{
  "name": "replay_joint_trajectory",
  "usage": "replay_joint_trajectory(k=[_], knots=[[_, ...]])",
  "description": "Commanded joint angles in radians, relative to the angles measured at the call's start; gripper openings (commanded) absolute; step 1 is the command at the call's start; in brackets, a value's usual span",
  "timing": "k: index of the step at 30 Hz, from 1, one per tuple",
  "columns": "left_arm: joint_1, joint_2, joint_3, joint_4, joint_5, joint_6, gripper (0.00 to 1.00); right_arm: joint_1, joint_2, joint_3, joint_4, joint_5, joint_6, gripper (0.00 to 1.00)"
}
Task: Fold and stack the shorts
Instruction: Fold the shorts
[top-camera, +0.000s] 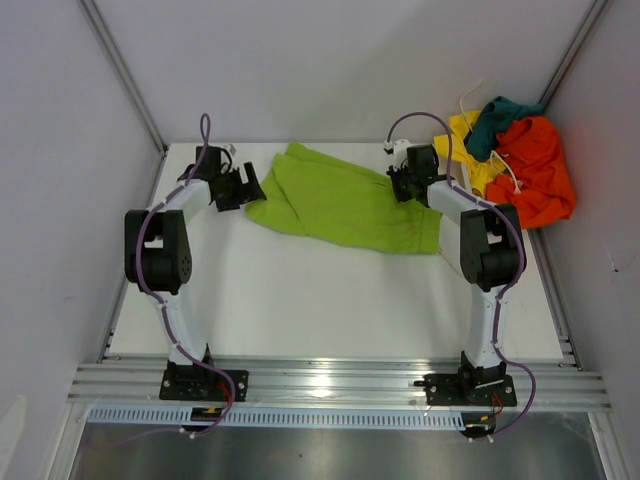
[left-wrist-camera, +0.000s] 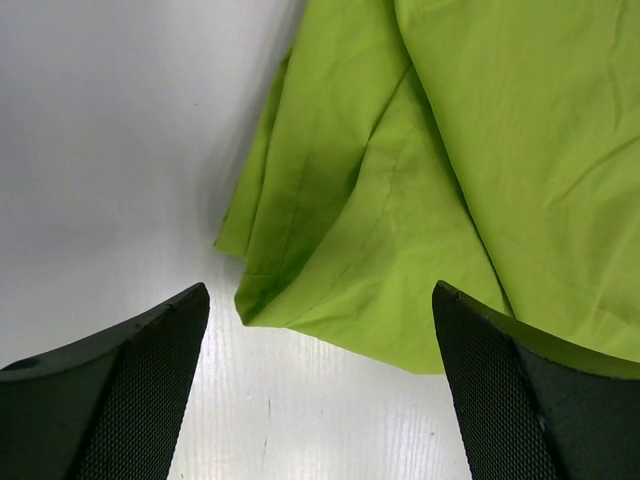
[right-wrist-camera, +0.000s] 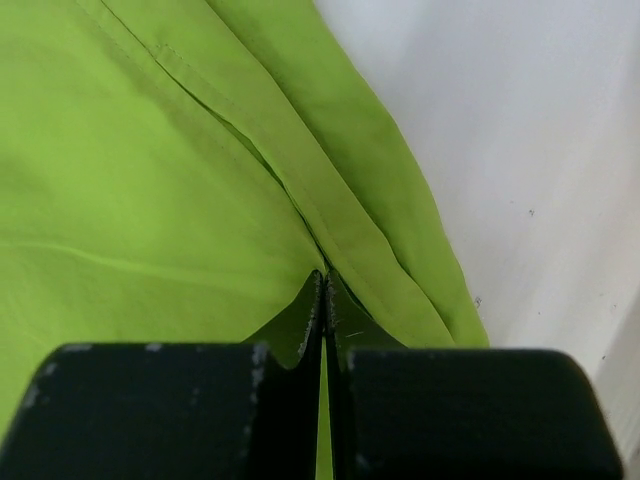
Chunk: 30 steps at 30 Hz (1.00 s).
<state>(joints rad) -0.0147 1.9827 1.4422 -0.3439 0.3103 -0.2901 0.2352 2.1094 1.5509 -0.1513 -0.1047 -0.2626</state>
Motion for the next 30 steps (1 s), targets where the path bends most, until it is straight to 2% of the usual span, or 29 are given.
replay_joint_trajectory(k=[1,3,8,13,16,17,19,22,23,30], knots=[[0.007,0.019,0.043,0.042,0.007,0.0,0.93,-0.004,0.003,0.043,0.021,-0.021,0.003,0.0],[0.007,0.033,0.05,0.037,0.016,0.005,0.84,-0.008,0.001,0.043,0.022,-0.027,0.003,0.0],[0.007,0.064,0.061,0.039,0.079,0.0,0.81,-0.011,0.003,0.044,0.021,-0.041,0.008,0.0],[0.009,0.097,0.087,0.048,0.15,-0.007,0.69,-0.013,0.008,0.051,0.013,-0.043,0.011,0.0],[0.009,0.122,0.096,0.054,0.177,-0.014,0.54,-0.013,0.014,0.06,0.009,-0.043,0.013,0.0],[0.009,0.128,0.098,0.054,0.193,-0.015,0.45,-0.011,0.018,0.063,0.004,-0.043,0.013,0.0],[0.007,0.148,0.109,0.045,0.193,-0.017,0.35,-0.013,0.024,0.072,-0.005,-0.043,0.014,0.0],[0.009,0.16,0.118,0.033,0.191,-0.015,0.12,-0.013,0.029,0.083,-0.013,-0.043,0.017,0.0],[0.009,0.163,0.118,0.031,0.19,-0.017,0.0,-0.014,0.032,0.084,-0.014,-0.043,0.017,0.0],[0.012,0.14,0.1,0.016,0.162,-0.023,0.0,-0.04,0.063,0.127,-0.048,-0.041,0.065,0.0]])
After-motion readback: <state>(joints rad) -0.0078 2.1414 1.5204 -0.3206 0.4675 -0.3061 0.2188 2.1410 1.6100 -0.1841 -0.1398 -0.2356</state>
